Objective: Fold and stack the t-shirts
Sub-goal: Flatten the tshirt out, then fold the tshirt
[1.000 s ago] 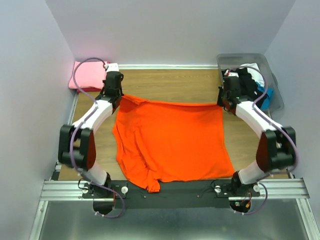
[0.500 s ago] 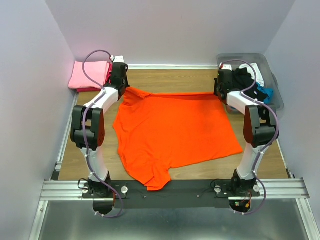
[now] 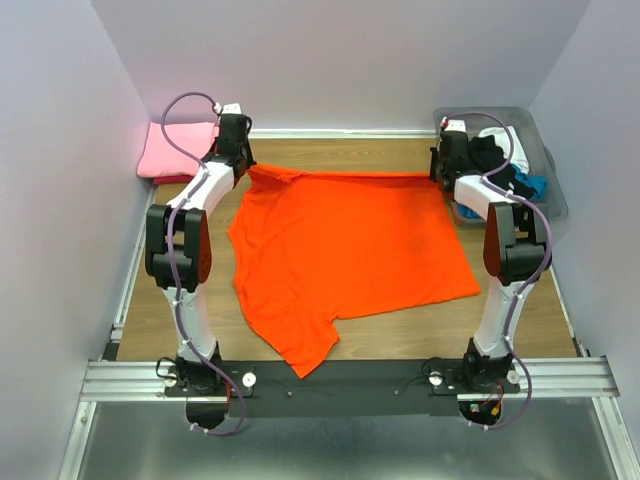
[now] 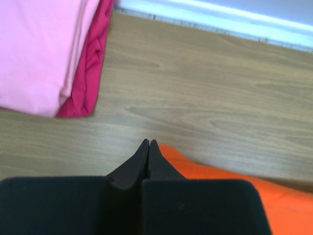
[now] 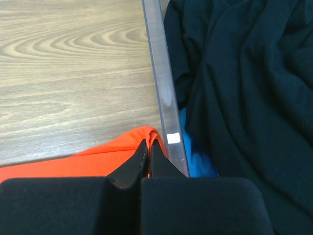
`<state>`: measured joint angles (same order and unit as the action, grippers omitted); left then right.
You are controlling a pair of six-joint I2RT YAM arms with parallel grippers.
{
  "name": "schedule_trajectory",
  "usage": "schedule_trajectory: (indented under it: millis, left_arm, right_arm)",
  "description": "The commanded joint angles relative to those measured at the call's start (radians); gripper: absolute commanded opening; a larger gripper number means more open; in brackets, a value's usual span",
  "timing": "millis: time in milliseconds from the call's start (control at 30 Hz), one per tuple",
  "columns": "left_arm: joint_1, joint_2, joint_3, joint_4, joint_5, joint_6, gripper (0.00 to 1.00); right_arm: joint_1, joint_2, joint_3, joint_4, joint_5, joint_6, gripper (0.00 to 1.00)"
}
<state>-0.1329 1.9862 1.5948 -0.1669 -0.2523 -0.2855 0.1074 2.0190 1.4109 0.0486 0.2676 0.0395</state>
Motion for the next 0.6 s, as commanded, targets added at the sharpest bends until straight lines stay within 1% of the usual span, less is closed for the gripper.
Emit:
schedule_trajectory:
  millis: [0, 167, 300, 400, 500, 533, 567]
  left_arm:
    - [0.007, 0.004, 0.002, -0.126, 0.015, -0.067, 0.0]
    - [0.007, -0.072, -0.013, -0.219, 0.013, -0.144, 0.0]
    - [0.003, -0.142, -0.039, -0.255, 0.053, -0.214, 0.0]
    - [-0.008, -0.234, -0.091, -0.278, 0.067, -0.285, 0.0]
    - [-0.017, -0.32, -0.197, -0.273, 0.073, -0.34, 0.0]
    - [-0.019, -0.342, -0.197, -0.273, 0.073, -0.352, 0.0]
    - [-0.02, -0.361, -0.243, -0.264, 0.076, -0.368, 0.0]
  right_arm:
    - [-0.015, 0.034, 0.028, 0.02, -0.042, -0.009, 0.0]
    - [-0.015, 0.015, 0.03, 0.02, -0.044, -0.004, 0.01]
    - [-0.017, -0.008, 0.025, 0.02, -0.041, -0.007, 0.01]
    - [-0.015, -0.028, 0.013, 0.019, -0.036, -0.012, 0.01]
    - [-0.017, -0.042, -0.003, 0.019, -0.025, -0.012, 0.01]
    - [-0.017, -0.048, -0.003, 0.019, -0.024, -0.012, 0.0]
    - [-0.015, -0.052, -0.015, 0.017, -0.019, -0.01, 0.0]
